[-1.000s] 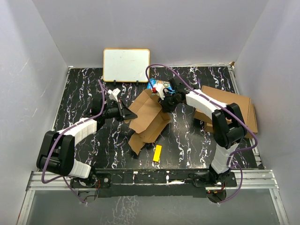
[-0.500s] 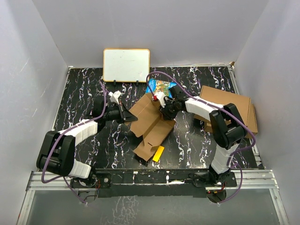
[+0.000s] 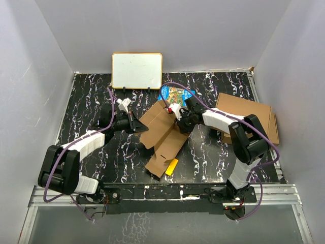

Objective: Fold the paper box

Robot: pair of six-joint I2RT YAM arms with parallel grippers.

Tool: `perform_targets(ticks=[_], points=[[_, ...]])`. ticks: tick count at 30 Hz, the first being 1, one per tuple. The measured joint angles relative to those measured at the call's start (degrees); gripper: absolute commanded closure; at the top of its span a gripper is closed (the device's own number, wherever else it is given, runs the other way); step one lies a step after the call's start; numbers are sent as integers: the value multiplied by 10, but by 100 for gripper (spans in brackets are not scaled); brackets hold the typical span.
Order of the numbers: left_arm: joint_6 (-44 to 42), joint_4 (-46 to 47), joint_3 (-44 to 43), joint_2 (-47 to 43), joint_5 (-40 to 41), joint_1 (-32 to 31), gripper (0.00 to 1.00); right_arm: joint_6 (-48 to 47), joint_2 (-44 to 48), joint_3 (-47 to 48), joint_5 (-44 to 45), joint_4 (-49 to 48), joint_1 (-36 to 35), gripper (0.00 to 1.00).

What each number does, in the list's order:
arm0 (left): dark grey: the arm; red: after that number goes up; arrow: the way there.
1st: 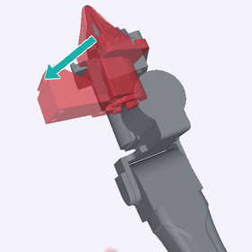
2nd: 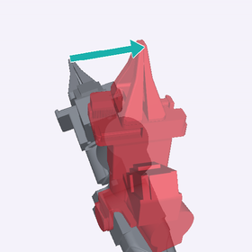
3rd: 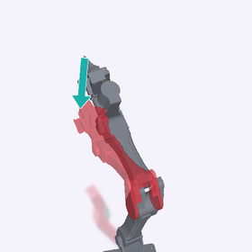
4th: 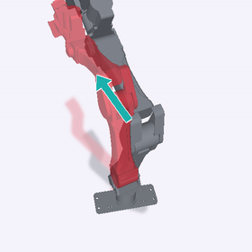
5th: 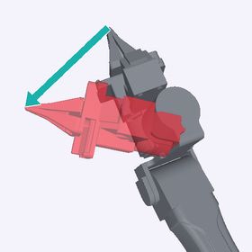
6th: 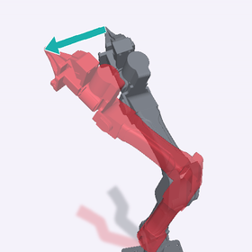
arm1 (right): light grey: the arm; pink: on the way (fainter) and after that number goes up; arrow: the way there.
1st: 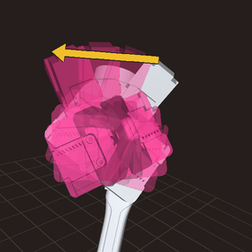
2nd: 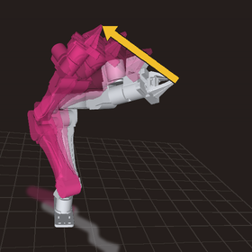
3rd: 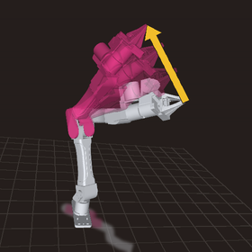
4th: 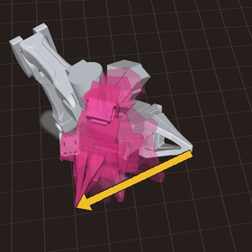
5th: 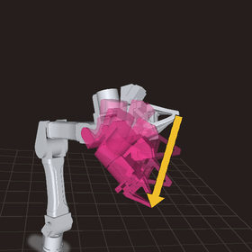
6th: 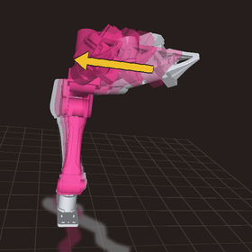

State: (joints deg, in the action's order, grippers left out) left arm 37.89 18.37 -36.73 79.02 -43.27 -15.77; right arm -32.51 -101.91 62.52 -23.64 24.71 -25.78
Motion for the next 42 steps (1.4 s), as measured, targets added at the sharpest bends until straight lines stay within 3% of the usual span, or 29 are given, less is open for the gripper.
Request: perform_targets(ticks=[7, 10, 12, 22, 32, 36, 42], points=[[-4, 14, 0, 0, -1, 1, 100, 23, 16, -9, 42, -33, -2, 91], [-4, 25, 0, 0, -9, 1, 100, 29, 20, -13, 49, -41, -4, 74], [-6, 28, 0, -2, -13, 1, 100, 30, 21, -13, 46, -42, -4, 69], [-29, 24, -5, -25, -24, 1, 100, 36, 48, -17, 23, -40, -4, 66], [-32, 16, -18, -22, -27, 2, 100, 83, 69, -54, 45, -113, -5, 75], [-32, 17, -19, -18, -28, 2, 100, 93, 65, -63, 64, -135, -7, 90], [-29, 20, -19, -16, -28, 2, 100, 103, 61, -72, 122, -166, -27, 92]])
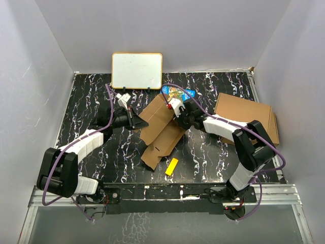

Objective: Fold the paper box

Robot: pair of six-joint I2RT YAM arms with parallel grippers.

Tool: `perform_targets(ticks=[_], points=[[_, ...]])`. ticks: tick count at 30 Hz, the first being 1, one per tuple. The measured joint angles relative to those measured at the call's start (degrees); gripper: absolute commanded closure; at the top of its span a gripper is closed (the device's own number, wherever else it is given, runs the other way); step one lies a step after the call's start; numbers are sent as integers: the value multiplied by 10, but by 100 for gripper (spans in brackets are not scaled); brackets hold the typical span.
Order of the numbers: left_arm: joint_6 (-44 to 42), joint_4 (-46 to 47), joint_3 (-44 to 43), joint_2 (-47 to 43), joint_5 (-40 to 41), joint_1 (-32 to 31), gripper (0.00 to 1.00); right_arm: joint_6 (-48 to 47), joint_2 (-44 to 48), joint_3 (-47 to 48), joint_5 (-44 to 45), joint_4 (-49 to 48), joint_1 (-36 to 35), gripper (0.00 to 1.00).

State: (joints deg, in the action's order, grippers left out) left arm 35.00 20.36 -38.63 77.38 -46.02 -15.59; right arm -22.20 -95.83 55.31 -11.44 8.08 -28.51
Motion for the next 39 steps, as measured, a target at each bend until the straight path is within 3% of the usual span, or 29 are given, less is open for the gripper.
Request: perform_targets(ticks=[6, 10, 13, 17, 19, 27, 30, 35, 39], points=[[1, 2, 0, 0, 5, 1, 100, -1, -5, 0, 45, -14, -14, 91], [0, 2, 0, 0, 6, 1, 100, -1, -5, 0, 38, -13, -14, 71], [-3, -2, 0, 0, 6, 1, 100, -2, -5, 1, 14, 1, -6, 64], [-22, -28, -5, 0, 5, 1, 100, -7, 1, 3, -57, 40, 20, 44], [-36, -48, -15, 0, 4, 1, 100, -14, 18, 3, -103, 61, 43, 39], [-114, -123, -95, 18, -19, 1, 100, -58, 156, 3, -309, 104, 166, 34], [-146, -156, -147, 65, -44, 1, 100, -63, 193, -5, -390, 104, 195, 32], [-175, -210, -231, 164, -91, 1, 100, -62, 211, -29, -443, 103, 204, 32], [-192, -261, -301, 239, -103, 1, 87, -70, 204, -35, -474, 115, 204, 32]])
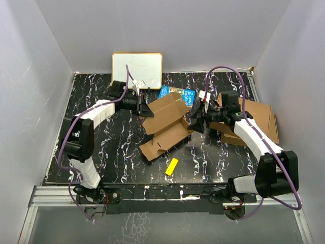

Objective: Fold the paper box

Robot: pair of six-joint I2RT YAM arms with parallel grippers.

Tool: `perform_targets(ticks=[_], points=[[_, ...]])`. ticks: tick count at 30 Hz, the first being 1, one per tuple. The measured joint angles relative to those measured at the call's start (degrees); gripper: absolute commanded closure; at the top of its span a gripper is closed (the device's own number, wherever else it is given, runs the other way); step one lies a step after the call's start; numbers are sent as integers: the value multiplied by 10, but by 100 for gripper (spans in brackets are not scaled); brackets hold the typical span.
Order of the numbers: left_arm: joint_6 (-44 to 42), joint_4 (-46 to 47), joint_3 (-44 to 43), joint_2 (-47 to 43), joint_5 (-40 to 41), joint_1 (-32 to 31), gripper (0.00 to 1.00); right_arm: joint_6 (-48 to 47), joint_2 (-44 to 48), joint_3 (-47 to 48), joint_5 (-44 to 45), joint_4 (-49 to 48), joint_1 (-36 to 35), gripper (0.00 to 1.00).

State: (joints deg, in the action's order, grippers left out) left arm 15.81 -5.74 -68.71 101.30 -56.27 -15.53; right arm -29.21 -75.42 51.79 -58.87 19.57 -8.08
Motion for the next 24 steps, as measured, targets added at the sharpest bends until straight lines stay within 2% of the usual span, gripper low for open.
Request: perform_targets(ticks=[6, 12, 14, 17, 21, 24], points=[[-23, -70, -60, 33, 63, 0, 57, -14, -1, -3, -21, 1, 1, 32], [-30, -73, -57, -14, 197, 1, 34, -23, -2, -10, -26, 2, 2, 32], [-30, -56, -24, -67, 247, 2, 19, -23, -3, -10, -26, 2, 2, 32], [-22, -15, 57, -191, 305, 6, 6, -24, -5, -10, -28, 2, 3, 31], [35, 73, 203, -372, 347, 11, 5, -22, -6, -10, -37, 1, 5, 31], [113, 141, 320, -457, 348, 12, 8, -21, -10, -10, -43, 0, 9, 31]])
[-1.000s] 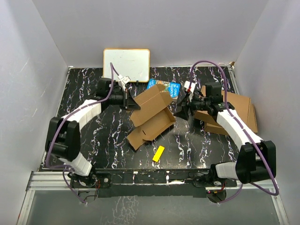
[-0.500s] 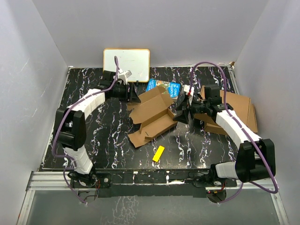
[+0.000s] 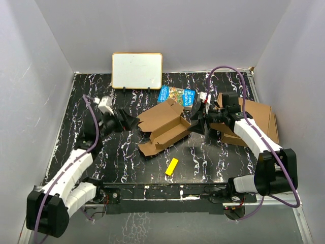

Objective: Fold the paper box

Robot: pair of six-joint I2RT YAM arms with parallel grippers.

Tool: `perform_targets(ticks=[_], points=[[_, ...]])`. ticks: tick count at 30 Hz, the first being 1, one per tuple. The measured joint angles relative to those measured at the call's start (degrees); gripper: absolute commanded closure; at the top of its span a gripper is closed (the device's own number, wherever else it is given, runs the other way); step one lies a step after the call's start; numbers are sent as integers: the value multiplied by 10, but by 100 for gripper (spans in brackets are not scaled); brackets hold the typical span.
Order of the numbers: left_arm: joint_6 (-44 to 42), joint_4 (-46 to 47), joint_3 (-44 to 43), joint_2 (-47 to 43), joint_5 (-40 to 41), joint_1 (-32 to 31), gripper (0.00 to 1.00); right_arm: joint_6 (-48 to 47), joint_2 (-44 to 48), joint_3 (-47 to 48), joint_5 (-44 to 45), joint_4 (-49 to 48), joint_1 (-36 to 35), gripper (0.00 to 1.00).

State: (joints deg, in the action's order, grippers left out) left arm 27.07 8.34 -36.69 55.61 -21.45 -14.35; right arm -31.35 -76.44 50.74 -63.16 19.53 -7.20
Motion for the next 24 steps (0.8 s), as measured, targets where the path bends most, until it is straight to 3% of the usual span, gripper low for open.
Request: perform_targets(ticks=[5, 8, 13, 18, 24], points=[[180, 147, 170, -9, 1, 0, 14, 2, -7, 0, -5, 0, 2, 31], [260, 203, 217, 37, 10, 0, 14, 3, -11, 0, -5, 0, 2, 31], [311, 263, 192, 115, 35, 0, 16, 4, -17, 0, -5, -1, 4, 31], [349, 323, 155, 202, 69, 0, 29, 4, -17, 0, -5, -1, 6, 31], [395, 368, 129, 313, 84, -6, 34, 4, -17, 0, -5, -1, 6, 31]])
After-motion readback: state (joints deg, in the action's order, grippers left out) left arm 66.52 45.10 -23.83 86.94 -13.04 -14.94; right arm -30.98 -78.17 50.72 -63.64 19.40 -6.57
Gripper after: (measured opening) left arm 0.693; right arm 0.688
